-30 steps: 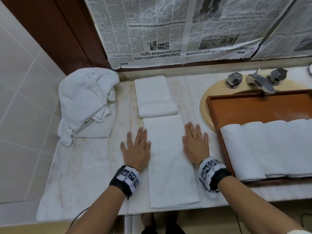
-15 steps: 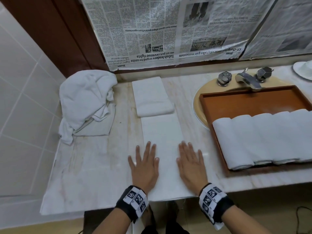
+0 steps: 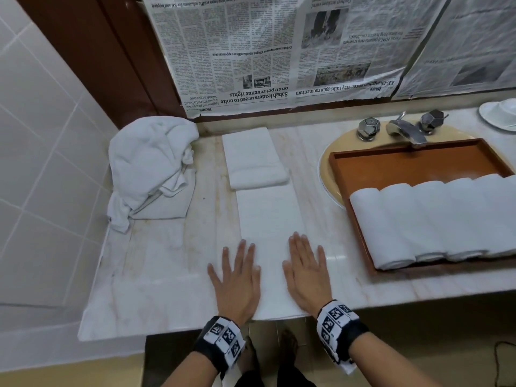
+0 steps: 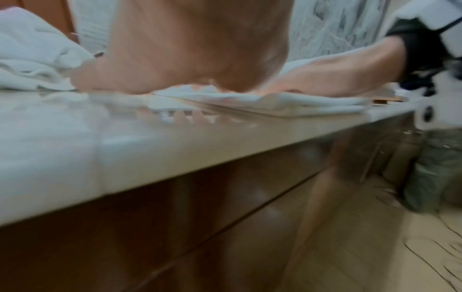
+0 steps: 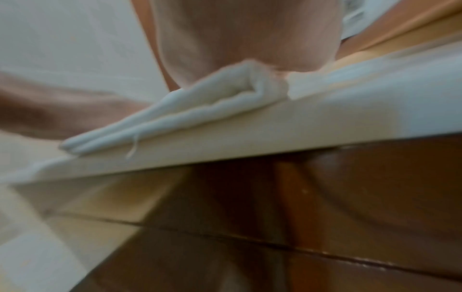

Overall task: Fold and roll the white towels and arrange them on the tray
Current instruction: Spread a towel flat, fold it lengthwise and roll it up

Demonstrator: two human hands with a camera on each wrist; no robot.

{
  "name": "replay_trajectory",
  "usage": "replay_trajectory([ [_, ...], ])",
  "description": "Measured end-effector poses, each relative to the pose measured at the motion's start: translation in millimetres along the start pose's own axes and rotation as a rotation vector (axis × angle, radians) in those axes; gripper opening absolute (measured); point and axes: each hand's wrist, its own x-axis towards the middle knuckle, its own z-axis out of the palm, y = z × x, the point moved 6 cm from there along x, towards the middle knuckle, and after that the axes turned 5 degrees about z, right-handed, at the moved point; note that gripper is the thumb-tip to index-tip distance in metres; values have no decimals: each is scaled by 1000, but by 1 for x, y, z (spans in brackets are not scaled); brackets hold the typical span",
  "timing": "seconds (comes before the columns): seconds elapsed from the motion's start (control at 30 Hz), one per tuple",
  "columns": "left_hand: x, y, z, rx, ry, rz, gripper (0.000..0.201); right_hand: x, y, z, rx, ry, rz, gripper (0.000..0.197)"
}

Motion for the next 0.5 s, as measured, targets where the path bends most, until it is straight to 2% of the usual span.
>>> replay_trajectory([
  [0.1,-9,14,13,19,-9,93,55,-7,-16,16,-75,-45,-119,62],
  [0.5,30,0,1,101,-6,9,55,34,-6,4,-44,-73,-98,73],
])
